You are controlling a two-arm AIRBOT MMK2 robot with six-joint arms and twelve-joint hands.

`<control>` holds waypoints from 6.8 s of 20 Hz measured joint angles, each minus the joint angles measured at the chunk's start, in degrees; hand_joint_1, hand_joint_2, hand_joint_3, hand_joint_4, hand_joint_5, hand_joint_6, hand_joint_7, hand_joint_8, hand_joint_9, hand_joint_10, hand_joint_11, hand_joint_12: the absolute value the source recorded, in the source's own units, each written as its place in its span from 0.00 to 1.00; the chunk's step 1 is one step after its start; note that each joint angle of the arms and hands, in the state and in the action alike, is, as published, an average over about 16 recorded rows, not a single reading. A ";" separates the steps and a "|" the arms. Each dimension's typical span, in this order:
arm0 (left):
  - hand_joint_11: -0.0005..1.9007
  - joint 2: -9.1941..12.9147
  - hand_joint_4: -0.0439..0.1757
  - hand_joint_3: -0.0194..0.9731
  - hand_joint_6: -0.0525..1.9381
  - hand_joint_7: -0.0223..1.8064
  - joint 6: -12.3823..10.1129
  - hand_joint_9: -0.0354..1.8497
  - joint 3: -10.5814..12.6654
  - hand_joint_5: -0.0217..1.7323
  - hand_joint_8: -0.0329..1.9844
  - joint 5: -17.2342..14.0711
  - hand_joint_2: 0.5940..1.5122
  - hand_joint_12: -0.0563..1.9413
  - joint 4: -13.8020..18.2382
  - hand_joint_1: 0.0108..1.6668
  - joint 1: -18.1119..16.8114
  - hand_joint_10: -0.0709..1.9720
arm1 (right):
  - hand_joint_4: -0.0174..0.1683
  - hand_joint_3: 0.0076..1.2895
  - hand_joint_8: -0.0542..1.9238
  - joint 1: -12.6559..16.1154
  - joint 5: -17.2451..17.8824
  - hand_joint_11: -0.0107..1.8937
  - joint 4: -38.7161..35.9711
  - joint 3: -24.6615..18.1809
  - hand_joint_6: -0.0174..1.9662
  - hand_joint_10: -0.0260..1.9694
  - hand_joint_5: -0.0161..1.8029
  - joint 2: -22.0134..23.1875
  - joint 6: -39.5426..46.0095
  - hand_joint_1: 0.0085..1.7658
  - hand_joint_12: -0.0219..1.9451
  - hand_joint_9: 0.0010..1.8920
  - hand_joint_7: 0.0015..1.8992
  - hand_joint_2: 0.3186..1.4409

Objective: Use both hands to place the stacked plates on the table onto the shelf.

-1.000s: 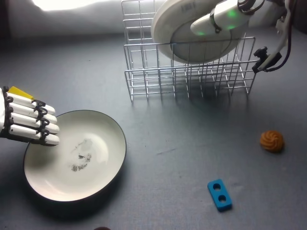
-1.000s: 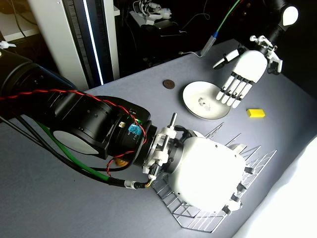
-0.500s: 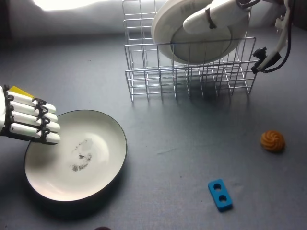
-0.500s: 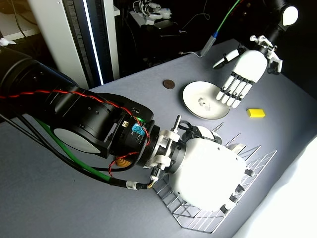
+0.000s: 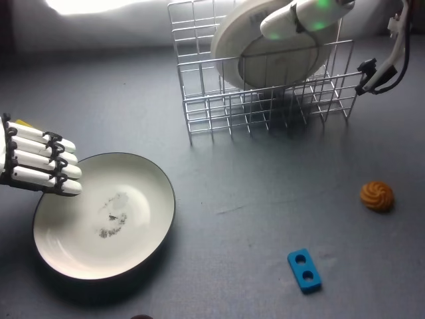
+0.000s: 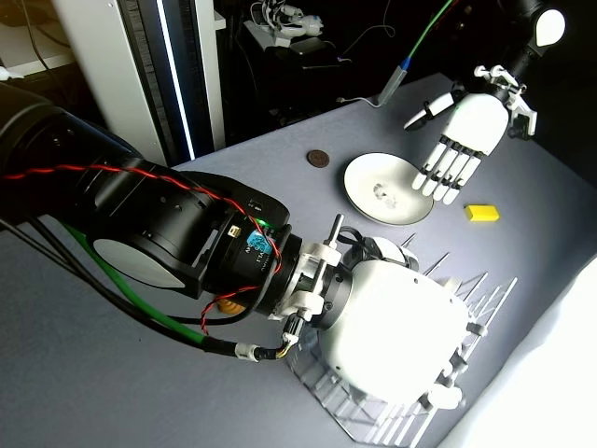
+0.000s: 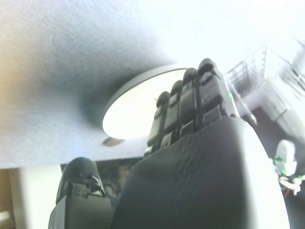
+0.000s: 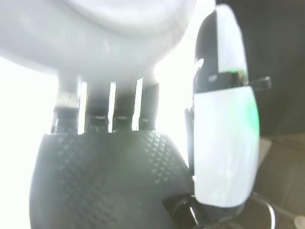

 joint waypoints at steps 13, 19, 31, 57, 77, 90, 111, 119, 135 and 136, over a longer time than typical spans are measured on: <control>0.01 0.00 0.22 0.04 0.03 0.02 0.26 0.02 0.06 0.02 0.01 0.64 0.52 0.02 -0.21 0.01 0.95 0.03 | 0.08 0.00 0.04 2.44 3.43 0.08 -7.67 -6.41 0.02 0.49 0.41 3.68 -4.69 0.62 0.78 0.24 0.44 0.56; 0.01 0.00 0.23 0.04 0.03 0.02 0.38 0.01 -0.19 0.02 0.01 1.52 0.52 0.02 -0.55 0.01 2.33 0.02 | 0.08 0.01 0.04 4.73 5.51 0.08 -15.12 -15.87 0.02 0.46 0.40 7.90 -13.14 0.61 0.76 0.23 0.42 0.56; 0.01 -0.12 0.21 0.04 0.03 0.01 -0.19 0.01 -1.07 0.02 0.01 4.18 0.52 0.03 -0.65 0.01 5.97 0.02 | 0.11 0.01 0.04 1.07 4.76 0.03 -18.77 -32.45 0.02 0.16 0.17 10.33 -40.23 0.51 0.40 0.11 0.17 0.52; 0.01 -0.81 0.18 0.04 0.03 0.01 -0.68 0.01 -0.95 0.01 0.01 4.62 0.52 0.03 0.30 0.01 6.10 0.02 | 0.12 0.00 0.04 -10.03 6.72 0.04 -14.81 -15.67 0.02 0.03 0.15 -13.70 -58.67 0.18 0.45 0.18 0.17 0.51; 0.01 -1.11 0.17 0.04 0.02 0.01 -0.89 0.01 -0.79 0.01 0.01 4.50 0.51 0.03 1.37 0.01 4.92 0.02 | 0.06 0.01 0.20 -9.23 8.82 0.49 -14.62 -14.62 0.17 0.12 0.56 -17.26 -59.18 0.62 0.59 0.66 0.62 0.59; 0.01 -0.50 0.20 0.04 0.03 0.02 -5.21 0.03 0.68 0.02 0.01 3.13 0.51 0.03 5.89 0.01 -8.76 0.03 | 0.01 0.01 0.38 -9.87 10.14 0.46 -14.60 -14.62 0.24 0.31 0.57 -17.56 -59.59 0.67 0.68 0.63 0.62 0.58; 0.01 1.16 0.20 0.04 0.04 0.02 -10.56 0.03 2.04 0.02 0.01 0.33 0.51 0.03 11.30 0.00 -21.95 0.04 | 0.09 0.00 0.43 -6.75 8.99 0.42 -11.41 -20.30 0.34 0.45 0.58 -12.17 -60.96 0.68 0.71 0.58 0.62 0.58; 0.01 1.14 0.20 0.04 0.04 0.02 -10.58 0.03 2.28 0.02 0.01 0.39 0.51 0.03 11.25 0.00 -20.99 0.04 | 0.09 0.00 0.43 -4.35 8.28 0.43 -9.57 -25.99 0.35 0.47 0.60 -7.14 -60.94 0.69 0.73 0.58 0.62 0.58; 0.01 1.09 0.20 0.04 0.04 0.02 -10.46 0.03 2.85 0.02 0.01 0.93 0.51 0.03 11.18 0.00 -19.18 0.04 | 0.08 0.00 0.41 2.65 4.10 0.43 -8.83 -35.40 0.33 0.46 0.59 3.99 -48.17 0.70 0.70 0.58 0.61 0.58; 0.01 1.09 0.20 0.04 0.04 0.02 -10.45 0.03 2.88 0.02 0.01 0.96 0.51 0.03 11.17 0.00 -19.06 0.04 | 0.08 0.00 0.41 3.44 3.71 0.42 -9.12 -35.84 0.33 0.46 0.59 4.86 -45.97 0.70 0.70 0.58 0.61 0.58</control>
